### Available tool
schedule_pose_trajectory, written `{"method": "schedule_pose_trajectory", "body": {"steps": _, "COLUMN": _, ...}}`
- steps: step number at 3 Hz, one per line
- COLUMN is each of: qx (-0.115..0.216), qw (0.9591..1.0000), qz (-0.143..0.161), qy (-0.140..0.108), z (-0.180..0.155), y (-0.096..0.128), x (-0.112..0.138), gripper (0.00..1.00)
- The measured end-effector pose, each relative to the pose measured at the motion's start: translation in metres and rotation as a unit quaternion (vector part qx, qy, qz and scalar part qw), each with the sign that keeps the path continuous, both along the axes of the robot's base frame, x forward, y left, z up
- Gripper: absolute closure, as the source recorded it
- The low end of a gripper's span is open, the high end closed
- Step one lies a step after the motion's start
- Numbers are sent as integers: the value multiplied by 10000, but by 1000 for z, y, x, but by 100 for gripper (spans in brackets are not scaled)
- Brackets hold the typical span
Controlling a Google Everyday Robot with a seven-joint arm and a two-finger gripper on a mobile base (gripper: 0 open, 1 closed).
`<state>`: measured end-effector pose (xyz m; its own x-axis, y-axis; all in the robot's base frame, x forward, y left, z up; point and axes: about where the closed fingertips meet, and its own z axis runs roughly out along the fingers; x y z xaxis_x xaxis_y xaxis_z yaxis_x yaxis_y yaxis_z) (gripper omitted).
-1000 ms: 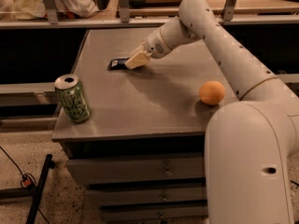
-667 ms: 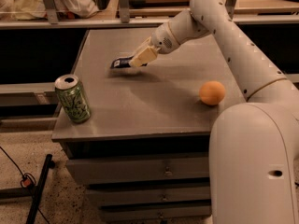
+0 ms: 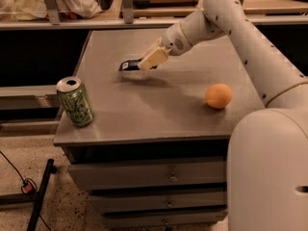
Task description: Move rxbar blueberry near orange
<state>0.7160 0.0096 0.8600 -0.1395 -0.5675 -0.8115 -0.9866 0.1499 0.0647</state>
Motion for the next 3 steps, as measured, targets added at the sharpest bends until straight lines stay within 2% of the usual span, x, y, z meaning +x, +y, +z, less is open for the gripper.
{"method": "schedule_pose_trajectory", "body": {"steps": 1, "qx": 17, "qw": 9999, "qz": -120, "qy": -25, "z": 4, "y": -13, "x": -6, "gripper": 100}}
{"method": "schedule_pose_trajectory", "body": {"steps": 2, "qx": -43, "qw": 9994, "qz": -322, "qy": -86, "z": 10, "y": -37, "x": -13, "gripper": 100}}
{"method": "schedule_pose_trajectory", "body": {"steps": 3, "qx": -200, "qw": 9987, "qz": -404, "qy": -241, "z": 19, "y": -71, "x": -19, "gripper": 100}}
